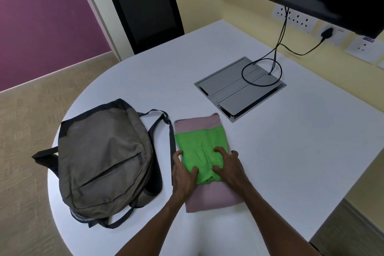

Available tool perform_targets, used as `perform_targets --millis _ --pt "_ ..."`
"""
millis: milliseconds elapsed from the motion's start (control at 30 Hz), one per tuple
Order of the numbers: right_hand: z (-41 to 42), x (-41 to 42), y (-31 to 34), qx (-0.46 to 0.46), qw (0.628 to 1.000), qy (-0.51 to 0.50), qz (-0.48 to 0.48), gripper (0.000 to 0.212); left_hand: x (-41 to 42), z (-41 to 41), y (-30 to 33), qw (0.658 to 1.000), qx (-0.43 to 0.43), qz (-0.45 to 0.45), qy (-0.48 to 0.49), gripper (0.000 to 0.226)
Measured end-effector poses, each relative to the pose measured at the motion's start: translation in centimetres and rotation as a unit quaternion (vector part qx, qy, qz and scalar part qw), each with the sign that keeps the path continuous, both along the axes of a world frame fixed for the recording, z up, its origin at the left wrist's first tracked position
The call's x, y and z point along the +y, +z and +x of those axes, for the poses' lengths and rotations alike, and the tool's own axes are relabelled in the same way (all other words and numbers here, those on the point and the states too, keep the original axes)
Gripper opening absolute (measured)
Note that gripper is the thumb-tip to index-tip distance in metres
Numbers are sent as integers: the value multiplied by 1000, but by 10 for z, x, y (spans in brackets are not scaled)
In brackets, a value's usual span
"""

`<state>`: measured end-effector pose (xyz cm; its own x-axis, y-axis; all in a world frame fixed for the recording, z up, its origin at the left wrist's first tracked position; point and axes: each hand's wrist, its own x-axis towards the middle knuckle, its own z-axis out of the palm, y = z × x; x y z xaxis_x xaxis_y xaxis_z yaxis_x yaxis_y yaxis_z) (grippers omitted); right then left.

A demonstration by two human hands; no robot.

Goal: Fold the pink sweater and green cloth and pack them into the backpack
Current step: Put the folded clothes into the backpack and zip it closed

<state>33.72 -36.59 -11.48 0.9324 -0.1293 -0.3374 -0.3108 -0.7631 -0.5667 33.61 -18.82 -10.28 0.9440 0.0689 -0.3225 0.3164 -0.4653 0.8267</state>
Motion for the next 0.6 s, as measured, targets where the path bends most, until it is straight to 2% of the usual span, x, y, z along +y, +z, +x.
perform_targets --millis 133,233,400,467,567,600 --pt "11 -21 6 54 988 -14 147 33 11 4 -4 999 20 27 -25 48" --pt "18 -23 15 96 980 -12 173 27 13 5 -4 998 19 36 -50 45" --pt "11 5 6 60 991 -85 83 29 4 -1 0 994 -3 77 -78 48" --pt "5 15 5 64 990 -126 32 23 0 -6 2 993 -10 87 -84 48" --pt "-1 30 10 65 988 -121 -76 7 -10 -15 5 990 -27 87 -107 50" --pt "-3 34 12 57 987 -111 -105 9 -13 -18 5 990 -25 84 -107 52"
